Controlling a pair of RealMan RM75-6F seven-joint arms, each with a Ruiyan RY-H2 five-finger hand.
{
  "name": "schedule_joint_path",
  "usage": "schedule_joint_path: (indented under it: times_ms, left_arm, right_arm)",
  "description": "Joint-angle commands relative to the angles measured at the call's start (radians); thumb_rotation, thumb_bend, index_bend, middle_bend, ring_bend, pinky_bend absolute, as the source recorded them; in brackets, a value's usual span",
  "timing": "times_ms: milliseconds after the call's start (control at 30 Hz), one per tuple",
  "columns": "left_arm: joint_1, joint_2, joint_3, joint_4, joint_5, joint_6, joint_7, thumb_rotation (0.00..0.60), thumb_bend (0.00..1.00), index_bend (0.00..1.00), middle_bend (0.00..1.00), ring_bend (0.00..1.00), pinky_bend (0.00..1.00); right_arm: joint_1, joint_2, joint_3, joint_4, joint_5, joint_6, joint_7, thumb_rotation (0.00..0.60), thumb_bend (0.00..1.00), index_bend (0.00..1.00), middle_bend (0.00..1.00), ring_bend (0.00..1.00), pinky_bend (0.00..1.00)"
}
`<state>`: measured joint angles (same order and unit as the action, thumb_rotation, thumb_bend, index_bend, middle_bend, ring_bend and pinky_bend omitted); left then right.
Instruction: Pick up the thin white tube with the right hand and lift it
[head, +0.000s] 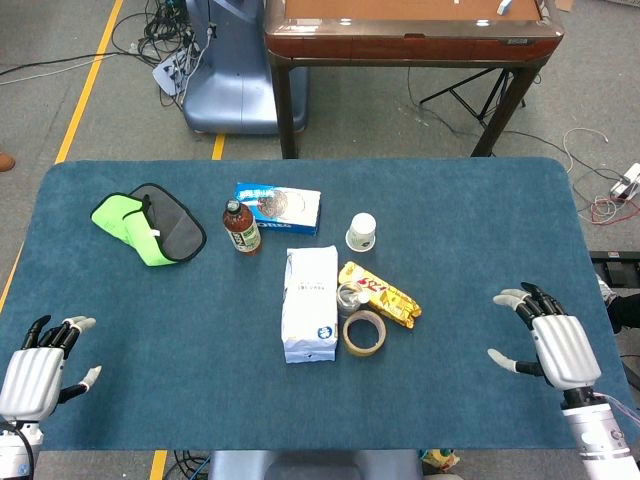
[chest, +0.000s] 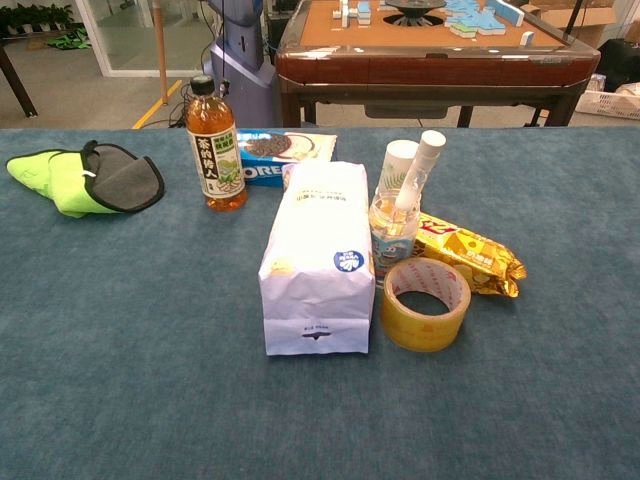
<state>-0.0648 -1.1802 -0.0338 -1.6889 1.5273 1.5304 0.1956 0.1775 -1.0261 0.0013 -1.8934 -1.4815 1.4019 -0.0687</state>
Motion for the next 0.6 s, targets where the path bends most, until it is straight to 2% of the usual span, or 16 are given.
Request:
schedule_joint_path:
  times_ms: [33,167,300,600]
  left_arm:
    - [-0.001,0.002,0.0,-0.005,0.001,0.0,0.005,0.6,0.24,0.24,0.24,0.3,0.08]
    - [-0.001,0.006,-0.001,-0.014,0.0,0.001,0.011,0.6,0.24,0.24,0.24,0.3,0.08]
    - [0.002,0.01,0.0,-0.021,0.002,0.006,0.013,0.6,0.24,0.24,0.24,0.3,0.08]
    - [0.01,0.018,0.002,-0.027,0.001,0.016,0.015,0.6,0.24,0.24,0.24,0.3,0.08]
  right_arm:
    - [0.015,-0.001,-0.003,-0.004,-0.018,-0.026,-0.002,0.6,0.21,0.33,0.25,0.13,0.19]
    - [0.059,-0.008,0.003,-0.017,-0.04,-0.095,-0.008,0.6,0.21,0.39,0.19,0.12,0.19]
    - [0.117,-0.024,0.022,-0.033,-0.044,-0.173,-0.035,0.6,0.21,0.41,0.13,0.08,0.19]
    - [0.285,-0.133,0.104,-0.038,0.071,-0.38,-0.155,0.6,0.21,0.41,0.08,0.03,0.18]
